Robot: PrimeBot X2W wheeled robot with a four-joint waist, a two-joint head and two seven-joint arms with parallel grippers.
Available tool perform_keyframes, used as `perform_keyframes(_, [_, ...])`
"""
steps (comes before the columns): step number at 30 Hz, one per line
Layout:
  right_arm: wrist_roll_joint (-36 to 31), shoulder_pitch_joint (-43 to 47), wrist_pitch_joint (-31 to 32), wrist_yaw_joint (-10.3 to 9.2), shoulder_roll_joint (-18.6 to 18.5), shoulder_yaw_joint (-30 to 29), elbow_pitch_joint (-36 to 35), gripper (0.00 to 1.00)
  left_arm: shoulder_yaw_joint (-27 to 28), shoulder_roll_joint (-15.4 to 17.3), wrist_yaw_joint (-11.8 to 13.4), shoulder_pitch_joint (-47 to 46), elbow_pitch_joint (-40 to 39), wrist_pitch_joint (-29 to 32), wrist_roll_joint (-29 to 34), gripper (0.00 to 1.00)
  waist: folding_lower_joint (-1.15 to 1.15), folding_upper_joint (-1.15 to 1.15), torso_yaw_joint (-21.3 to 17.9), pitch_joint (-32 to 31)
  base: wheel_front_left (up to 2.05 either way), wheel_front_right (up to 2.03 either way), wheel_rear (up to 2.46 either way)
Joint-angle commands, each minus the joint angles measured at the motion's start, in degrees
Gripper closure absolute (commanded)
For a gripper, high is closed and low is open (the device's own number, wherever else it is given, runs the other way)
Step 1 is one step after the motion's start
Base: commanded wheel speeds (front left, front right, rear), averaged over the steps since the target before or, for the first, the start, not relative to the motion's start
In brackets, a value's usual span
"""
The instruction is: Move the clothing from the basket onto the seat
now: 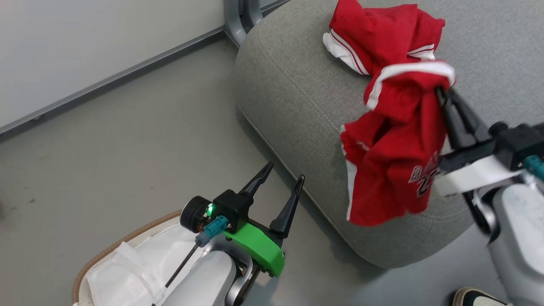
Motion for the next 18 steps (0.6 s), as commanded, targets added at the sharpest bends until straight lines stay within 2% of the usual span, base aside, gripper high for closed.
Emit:
perform_keyframes(1, [0.23,-3.61,-0.10,-0.08,-2.16,-0.54,-0.36,1.00,0.47,0.36,-0.20,-0.66,0.57,0.05,0.98,0.00,0.00,-0.01,-0.01,2.23,0.00,0.00,0.00])
perform_keyframes(5, [0.31,-13.31,-0.09,-0.08,-8.52,-0.85,0.80,1.00,1.59,0.52,-0.41,0.19,1.50,0.05,2.46,0.00,0.00,-0.01,0.10,4.49,0.00,0.00,0.00])
perform_keyframes(9, [-0.58,-23.49,-0.09,-0.08,-13.34,0.43,3.20,1.00,2.98,1.28,-0.47,0.99,1.94,0.06,3.62,0.00,0.00,-0.01,0.05,6.72,0.00,0.00,0.00])
perform_keyframes(13, [-2.14,-32.32,-0.09,-0.08,-15.76,-0.43,7.89,1.00,3.47,1.83,-0.51,0.92,1.70,0.05,5.08,0.00,0.00,-0.01,0.15,8.81,0.00,0.00,0.00])
perform_keyframes(18, [-4.75,-39.25,-0.05,-0.08,-19.21,-3.50,16.21,1.00,3.48,1.80,-0.64,-1.17,1.13,0.06,6.05,0.00,0.00,-0.01,3.00,12.04,0.00,0.00,0.00])
